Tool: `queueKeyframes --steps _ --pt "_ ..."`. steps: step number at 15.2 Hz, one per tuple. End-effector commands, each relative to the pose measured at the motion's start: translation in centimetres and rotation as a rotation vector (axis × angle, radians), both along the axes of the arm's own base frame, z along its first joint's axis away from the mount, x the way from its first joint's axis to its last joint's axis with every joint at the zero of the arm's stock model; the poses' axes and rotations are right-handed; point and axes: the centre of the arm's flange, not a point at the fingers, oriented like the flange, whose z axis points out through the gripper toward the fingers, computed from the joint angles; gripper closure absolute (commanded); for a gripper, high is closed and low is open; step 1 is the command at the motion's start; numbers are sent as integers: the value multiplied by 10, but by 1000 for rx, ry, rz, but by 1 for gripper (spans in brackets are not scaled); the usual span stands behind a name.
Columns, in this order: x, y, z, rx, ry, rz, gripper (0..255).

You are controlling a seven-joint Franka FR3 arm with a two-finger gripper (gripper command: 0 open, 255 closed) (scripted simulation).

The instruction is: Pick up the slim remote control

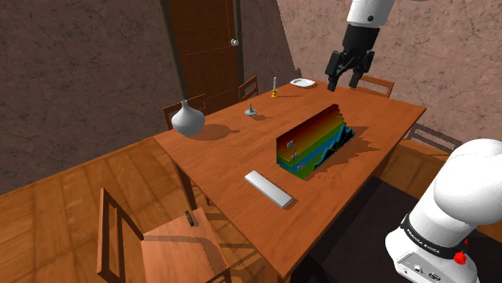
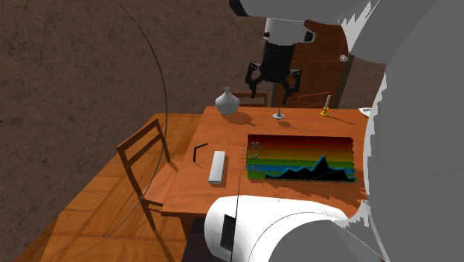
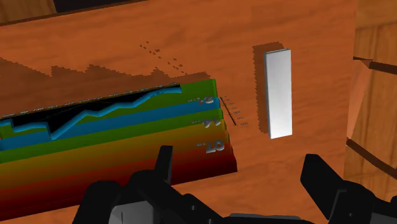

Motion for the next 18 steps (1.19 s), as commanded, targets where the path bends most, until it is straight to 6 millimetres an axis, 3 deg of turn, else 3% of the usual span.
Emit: queueKeyframes --steps 1,18 --pt "0 0 0 0 0 0 0" --pt "74 113 -184 -37 41 34 0"
